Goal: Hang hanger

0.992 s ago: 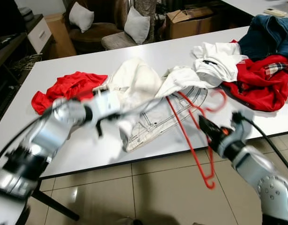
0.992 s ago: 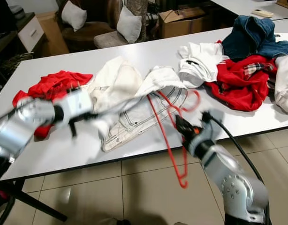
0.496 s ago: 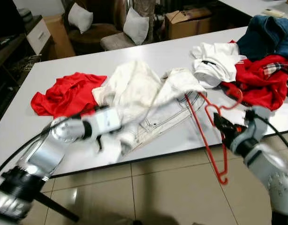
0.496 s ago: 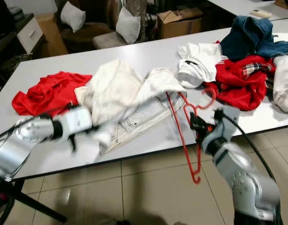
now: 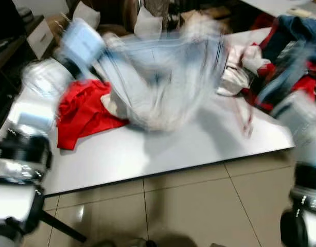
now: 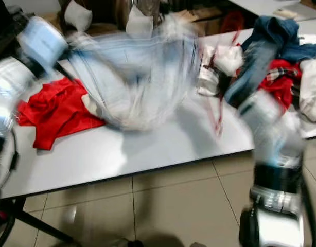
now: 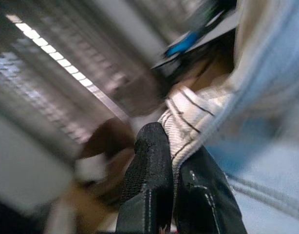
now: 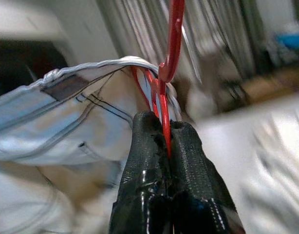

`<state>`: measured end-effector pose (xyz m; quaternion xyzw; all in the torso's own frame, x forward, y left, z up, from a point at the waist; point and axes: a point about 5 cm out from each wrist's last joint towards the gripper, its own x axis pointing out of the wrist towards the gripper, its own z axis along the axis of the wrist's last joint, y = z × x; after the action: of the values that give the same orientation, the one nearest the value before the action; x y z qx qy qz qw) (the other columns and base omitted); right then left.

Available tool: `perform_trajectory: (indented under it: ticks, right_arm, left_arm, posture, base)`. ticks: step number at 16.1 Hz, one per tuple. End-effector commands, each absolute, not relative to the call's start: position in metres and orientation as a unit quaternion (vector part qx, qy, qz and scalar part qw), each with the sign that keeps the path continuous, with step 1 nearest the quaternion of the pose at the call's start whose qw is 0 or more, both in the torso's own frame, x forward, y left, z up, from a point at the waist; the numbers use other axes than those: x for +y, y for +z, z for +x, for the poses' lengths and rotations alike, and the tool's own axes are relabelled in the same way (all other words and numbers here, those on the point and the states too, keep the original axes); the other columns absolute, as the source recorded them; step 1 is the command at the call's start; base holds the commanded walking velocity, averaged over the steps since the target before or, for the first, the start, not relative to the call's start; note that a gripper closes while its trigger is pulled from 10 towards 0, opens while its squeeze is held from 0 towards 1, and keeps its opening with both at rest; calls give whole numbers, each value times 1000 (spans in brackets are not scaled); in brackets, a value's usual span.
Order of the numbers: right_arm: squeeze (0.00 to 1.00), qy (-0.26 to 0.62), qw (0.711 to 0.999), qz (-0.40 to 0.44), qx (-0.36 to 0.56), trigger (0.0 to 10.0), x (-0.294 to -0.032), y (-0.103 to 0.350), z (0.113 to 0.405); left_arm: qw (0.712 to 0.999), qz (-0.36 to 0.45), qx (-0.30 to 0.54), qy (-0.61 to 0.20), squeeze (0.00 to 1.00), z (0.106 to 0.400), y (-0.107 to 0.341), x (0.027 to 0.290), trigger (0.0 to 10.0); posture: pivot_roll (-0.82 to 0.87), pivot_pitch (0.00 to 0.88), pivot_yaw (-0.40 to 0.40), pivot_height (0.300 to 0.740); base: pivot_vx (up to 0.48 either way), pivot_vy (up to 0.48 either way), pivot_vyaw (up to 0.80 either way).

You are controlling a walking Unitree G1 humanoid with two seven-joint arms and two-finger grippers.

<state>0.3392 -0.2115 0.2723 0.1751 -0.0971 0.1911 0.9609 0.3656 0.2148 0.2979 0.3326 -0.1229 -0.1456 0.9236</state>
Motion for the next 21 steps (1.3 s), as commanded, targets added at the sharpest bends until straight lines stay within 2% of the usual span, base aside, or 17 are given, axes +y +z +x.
perform_trajectory:
  ticks: [1, 7, 10, 11, 12, 13, 14, 15, 16, 17, 19, 20, 21]
  right_arm:
    - [0, 195, 950, 198, -145, 10000, -224, 288, 334]
    - [0, 204, 952, 209, -97, 10000, -224, 256, 334]
    - [0, 210, 949, 213, -96, 10000, -225, 256, 333]
    - [0, 213, 949, 214, -90, 10000, -224, 253, 332]
    - [0, 215, 950, 213, -81, 10000, -222, 250, 332]
    - [0, 213, 956, 196, -39, 10000, -217, 232, 331]
    - [0, 213, 956, 200, -32, 10000, -215, 228, 330]
    - [0, 217, 953, 211, -25, 10000, -210, 222, 327]
    - [0, 222, 951, 215, -17, 10000, -205, 217, 324]
    - [0, 231, 948, 219, -7, 10000, -198, 210, 319]
    - [0, 240, 945, 222, 1, 10000, -192, 207, 316]
    - [0, 248, 943, 223, 6, 10000, -187, 205, 314]
    - [0, 251, 942, 223, 8, 10000, -185, 205, 313]
  left_arm:
    - [926, 346, -113, -97, 0, 364, 304, 241, 0]
    - [926, 357, -95, -84, 0, 366, 296, 258, 0]
    - [922, 363, -81, -107, 0, 369, 288, 255, 0]
    - [917, 367, -48, -150, 0, 369, 275, 249, 0]
    - [911, 371, -20, -179, 0, 367, 263, 245, 588]
    - [877, 405, 72, -249, 0, 356, 217, 240, 2039]
    - [869, 411, 90, -260, 0, 353, 205, 240, 1765]
    - [868, 401, 113, -271, 0, 347, 186, 238, 5098]
    - [872, 389, 129, -267, 0, 343, 173, 238, 9686]
    - [870, 375, 140, -287, 1000, 336, 161, 236, 10000]
    - [860, 349, 140, -346, 1000, 327, 160, 225, 10000]
    - [840, 334, 134, -405, 1000, 318, 164, 212, 10000]
    - [829, 331, 132, -431, 1000, 314, 166, 207, 10000]
  posture:
    - [-145, 0, 128, 740]
    - [-144, 0, 128, 740]
    - [-146, 0, 134, 740]
    - [-145, 0, 133, 740]
    - [-143, 0, 133, 740]
    - [-142, 0, 132, 740]
    - [-140, 0, 131, 740]
    - [-140, 0, 132, 740]
    - [-140, 0, 132, 740]
    - [-142, 0, 134, 740]
    - [-147, 0, 133, 740]
    - [-150, 0, 133, 740]
    - [-151, 0, 133, 740]
  base:
    - [0, 0, 0]
    - [0, 0, 0]
    - [0, 0, 0]
    - [0, 0, 0]
    - [0, 0, 0]
    - [0, 0, 0]
    - [0, 0, 0]
    - [0, 0, 0]
    - [0, 0, 0]
    - [0, 0, 0]
    - [0, 0, 0]
    - [0, 0, 0]
    - [0, 0, 0]
